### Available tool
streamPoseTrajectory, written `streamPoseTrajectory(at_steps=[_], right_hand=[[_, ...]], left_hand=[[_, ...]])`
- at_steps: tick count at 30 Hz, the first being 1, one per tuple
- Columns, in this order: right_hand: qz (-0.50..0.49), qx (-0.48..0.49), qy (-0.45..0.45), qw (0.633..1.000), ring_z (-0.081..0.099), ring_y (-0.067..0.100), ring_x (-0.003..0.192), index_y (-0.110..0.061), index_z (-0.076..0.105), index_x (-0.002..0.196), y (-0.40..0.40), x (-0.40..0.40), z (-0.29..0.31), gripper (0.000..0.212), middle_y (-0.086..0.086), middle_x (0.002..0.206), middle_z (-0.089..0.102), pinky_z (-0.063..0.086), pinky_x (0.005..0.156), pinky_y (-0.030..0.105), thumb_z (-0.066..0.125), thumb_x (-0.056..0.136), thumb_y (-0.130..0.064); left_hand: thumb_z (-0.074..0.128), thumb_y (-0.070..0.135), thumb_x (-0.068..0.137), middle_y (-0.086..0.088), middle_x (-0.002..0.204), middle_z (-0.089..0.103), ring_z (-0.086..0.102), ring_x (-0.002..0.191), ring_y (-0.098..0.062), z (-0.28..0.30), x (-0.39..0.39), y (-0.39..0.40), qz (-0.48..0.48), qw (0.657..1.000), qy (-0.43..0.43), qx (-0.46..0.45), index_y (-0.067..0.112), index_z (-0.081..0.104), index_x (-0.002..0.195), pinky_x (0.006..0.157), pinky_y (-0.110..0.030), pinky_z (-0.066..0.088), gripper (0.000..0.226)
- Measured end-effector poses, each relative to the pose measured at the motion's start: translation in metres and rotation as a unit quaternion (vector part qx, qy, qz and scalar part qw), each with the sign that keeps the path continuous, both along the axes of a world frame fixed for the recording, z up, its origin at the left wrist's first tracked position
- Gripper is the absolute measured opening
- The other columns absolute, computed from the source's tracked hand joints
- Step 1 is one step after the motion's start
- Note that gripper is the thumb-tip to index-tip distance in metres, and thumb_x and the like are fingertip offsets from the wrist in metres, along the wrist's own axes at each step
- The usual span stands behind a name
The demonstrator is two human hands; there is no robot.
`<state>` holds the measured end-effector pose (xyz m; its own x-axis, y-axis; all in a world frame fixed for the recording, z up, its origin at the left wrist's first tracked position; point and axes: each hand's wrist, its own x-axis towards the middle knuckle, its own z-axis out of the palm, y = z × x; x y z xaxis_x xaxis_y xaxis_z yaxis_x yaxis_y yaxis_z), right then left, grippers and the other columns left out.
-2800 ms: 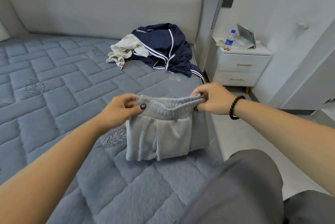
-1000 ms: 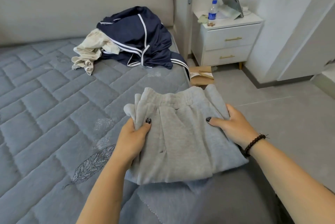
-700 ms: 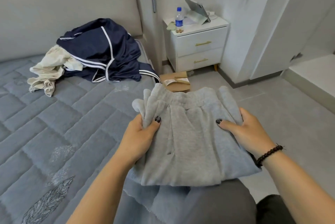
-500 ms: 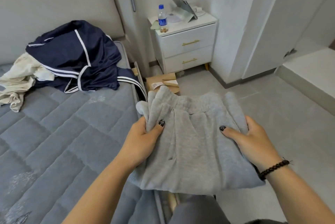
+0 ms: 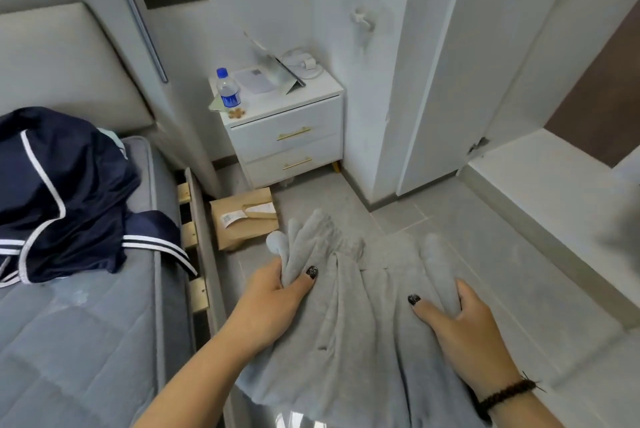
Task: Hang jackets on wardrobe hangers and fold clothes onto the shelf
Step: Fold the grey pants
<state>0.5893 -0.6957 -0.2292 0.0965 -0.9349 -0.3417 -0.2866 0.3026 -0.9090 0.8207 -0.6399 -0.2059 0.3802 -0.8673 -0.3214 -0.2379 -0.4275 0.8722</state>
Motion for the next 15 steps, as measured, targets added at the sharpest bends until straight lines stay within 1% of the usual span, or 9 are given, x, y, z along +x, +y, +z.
streamPoseTrajectory(at_steps=[3, 6, 8, 10, 11, 13, 14, 15], right_hand=[[-0.013, -0.009, 0.011, 1.000, 0.067, 0.013, 0.080, -0.019, 0.063, 0.095, -0.016, -0.007, 0.069, 0.018, -0.003, 0.088, 0.070, 0.052, 0.065, 0.026, 0.073, 0.080, -0.018], [-0.018, -0.023, 0.022, 0.999, 0.067, 0.012, 0.081, -0.020, 0.062, 0.097, -0.035, -0.010, 0.145, 0.020, -0.004, 0.090, 0.070, 0.052, 0.066, 0.026, 0.073, 0.081, -0.019], [-0.016, -0.040, 0.029, 0.999, 0.067, 0.011, 0.082, -0.021, 0.062, 0.098, -0.047, -0.011, 0.197, 0.020, -0.004, 0.091, 0.070, 0.053, 0.068, 0.026, 0.073, 0.081, -0.019], [-0.019, -0.059, 0.038, 0.997, 0.067, 0.011, 0.084, -0.023, 0.061, 0.097, -0.056, -0.012, 0.245, 0.019, -0.005, 0.091, 0.070, 0.052, 0.069, 0.025, 0.072, 0.082, -0.018], [-0.023, -0.070, 0.045, 0.996, 0.066, 0.010, 0.084, -0.024, 0.061, 0.097, -0.059, -0.012, 0.269, 0.020, -0.005, 0.092, 0.070, 0.051, 0.069, 0.025, 0.072, 0.082, -0.018], [-0.039, -0.100, 0.061, 0.992, 0.066, 0.009, 0.085, -0.023, 0.062, 0.100, -0.063, -0.015, 0.311, 0.022, -0.007, 0.091, 0.071, 0.049, 0.069, 0.024, 0.073, 0.081, -0.018], [-0.050, -0.116, 0.069, 0.990, 0.066, 0.010, 0.086, -0.023, 0.062, 0.100, -0.065, -0.015, 0.329, 0.023, -0.007, 0.090, 0.071, 0.048, 0.070, 0.025, 0.073, 0.080, -0.018], [-0.062, -0.130, 0.079, 0.986, 0.066, 0.012, 0.086, -0.023, 0.063, 0.098, -0.066, -0.016, 0.346, 0.022, -0.006, 0.088, 0.071, 0.047, 0.069, 0.025, 0.074, 0.080, -0.018]], left_hand=[[0.060, 0.027, 0.094, 0.013, 0.087, 0.072, 0.067, 0.083, -0.002, 0.066, -0.002, -0.025, -0.024, 1.000, 0.007, -0.015, 0.026, 0.066, 0.095, 0.071, -0.019, 0.051, 0.006], [0.057, 0.027, 0.095, 0.009, 0.094, 0.072, 0.066, 0.089, -0.004, 0.138, -0.002, -0.049, -0.054, 0.998, 0.016, -0.029, 0.025, 0.065, 0.101, 0.082, -0.027, 0.054, 0.010], [0.057, 0.028, 0.095, 0.010, 0.093, 0.073, 0.066, 0.089, -0.004, 0.182, 0.002, -0.063, -0.057, 0.997, 0.018, -0.041, 0.026, 0.066, 0.099, 0.085, -0.029, 0.054, 0.010], [0.058, 0.027, 0.095, 0.012, 0.094, 0.073, 0.067, 0.091, -0.005, 0.224, 0.006, -0.077, -0.068, 0.995, 0.041, -0.060, 0.028, 0.067, 0.101, 0.087, -0.031, 0.053, 0.010], [0.059, 0.026, 0.095, 0.013, 0.094, 0.074, 0.068, 0.092, -0.005, 0.243, 0.007, -0.085, -0.074, 0.993, 0.052, -0.072, 0.028, 0.067, 0.101, 0.087, -0.031, 0.053, 0.011], [0.059, 0.025, 0.095, 0.015, 0.092, 0.074, 0.068, 0.090, -0.005, 0.281, 0.007, -0.098, -0.088, 0.990, 0.067, -0.087, 0.027, 0.068, 0.099, 0.081, -0.026, 0.052, 0.011], [0.058, 0.025, 0.095, 0.014, 0.091, 0.074, 0.069, 0.087, -0.004, 0.298, 0.006, -0.103, -0.098, 0.989, 0.072, -0.089, 0.026, 0.069, 0.099, 0.079, -0.024, 0.052, 0.011], [0.058, 0.026, 0.095, 0.012, 0.092, 0.075, 0.069, 0.087, -0.005, 0.313, 0.004, -0.109, -0.111, 0.987, 0.076, -0.093, 0.025, 0.069, 0.099, 0.080, -0.025, 0.053, 0.012]])
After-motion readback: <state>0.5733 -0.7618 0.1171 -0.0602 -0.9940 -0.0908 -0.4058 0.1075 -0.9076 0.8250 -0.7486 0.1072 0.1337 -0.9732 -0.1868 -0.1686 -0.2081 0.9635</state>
